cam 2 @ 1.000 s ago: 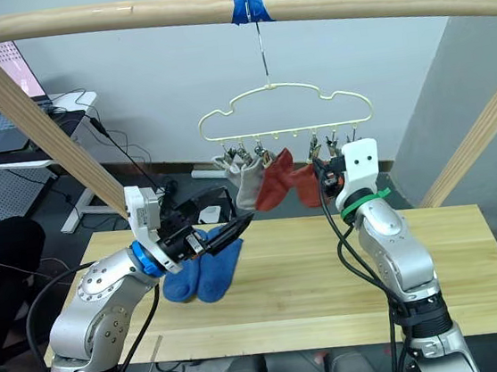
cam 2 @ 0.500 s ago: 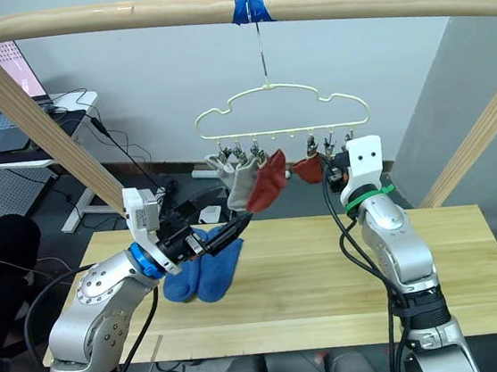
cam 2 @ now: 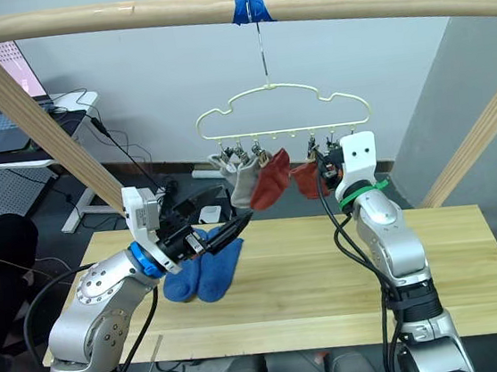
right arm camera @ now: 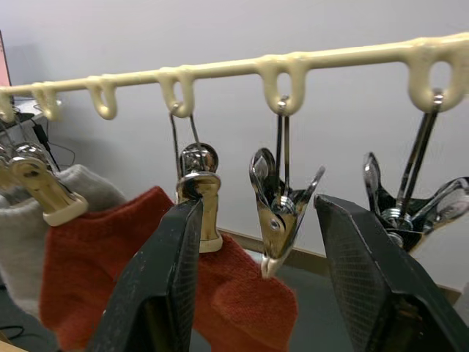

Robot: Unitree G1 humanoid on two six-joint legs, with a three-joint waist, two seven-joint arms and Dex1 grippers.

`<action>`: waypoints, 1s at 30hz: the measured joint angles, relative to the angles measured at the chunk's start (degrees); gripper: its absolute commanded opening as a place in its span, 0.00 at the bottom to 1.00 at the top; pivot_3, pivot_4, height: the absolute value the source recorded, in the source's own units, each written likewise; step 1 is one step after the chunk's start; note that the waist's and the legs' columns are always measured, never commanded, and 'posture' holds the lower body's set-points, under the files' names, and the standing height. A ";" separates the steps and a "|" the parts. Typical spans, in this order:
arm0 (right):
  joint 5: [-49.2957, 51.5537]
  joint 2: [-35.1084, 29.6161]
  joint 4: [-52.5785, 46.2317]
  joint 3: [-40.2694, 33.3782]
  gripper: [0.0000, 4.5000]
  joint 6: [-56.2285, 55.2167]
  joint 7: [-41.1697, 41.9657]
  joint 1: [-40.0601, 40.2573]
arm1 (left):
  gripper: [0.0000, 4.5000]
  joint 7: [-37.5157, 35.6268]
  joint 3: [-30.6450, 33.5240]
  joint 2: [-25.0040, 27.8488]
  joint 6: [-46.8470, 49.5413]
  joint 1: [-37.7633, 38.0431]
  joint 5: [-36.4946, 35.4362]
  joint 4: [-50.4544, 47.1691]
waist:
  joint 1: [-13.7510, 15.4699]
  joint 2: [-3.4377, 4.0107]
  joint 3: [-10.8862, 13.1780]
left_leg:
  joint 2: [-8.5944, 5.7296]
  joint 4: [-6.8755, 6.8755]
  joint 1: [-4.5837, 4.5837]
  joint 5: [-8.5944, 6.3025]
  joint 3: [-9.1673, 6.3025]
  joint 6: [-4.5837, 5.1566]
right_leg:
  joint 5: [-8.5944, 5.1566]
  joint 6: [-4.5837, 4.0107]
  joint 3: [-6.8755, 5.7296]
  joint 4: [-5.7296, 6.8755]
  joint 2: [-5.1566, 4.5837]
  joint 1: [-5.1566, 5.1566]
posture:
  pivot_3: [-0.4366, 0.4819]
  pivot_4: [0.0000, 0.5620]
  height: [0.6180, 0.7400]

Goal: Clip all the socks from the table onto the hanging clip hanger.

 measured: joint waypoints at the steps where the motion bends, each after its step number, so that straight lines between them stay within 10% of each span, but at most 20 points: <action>1: -0.26 0.00 0.22 -0.04 0.56 -0.04 -0.13 -0.46 | 1.00 0.00 0.00 -0.01 -0.06 0.00 0.09 0.06 | 0.00 0.00 0.00 | 0.00 0.00 0.00 0.00 0.00 0.00 | 0.00 0.00 0.00 0.00 0.00 0.00 | 0.57 0.30 1.00; 30: 2.78 8.26 2.34 -2.31 0.56 0.22 -0.63 -3.04 | 1.00 -0.99 -0.56 -0.17 -2.53 0.69 2.27 1.65 | 0.04 0.00 0.00 | 0.01 -0.01 0.01 0.00 -0.01 0.00 | 0.01 -0.01 -0.02 0.02 0.00 0.00 | 0.58 0.32 1.00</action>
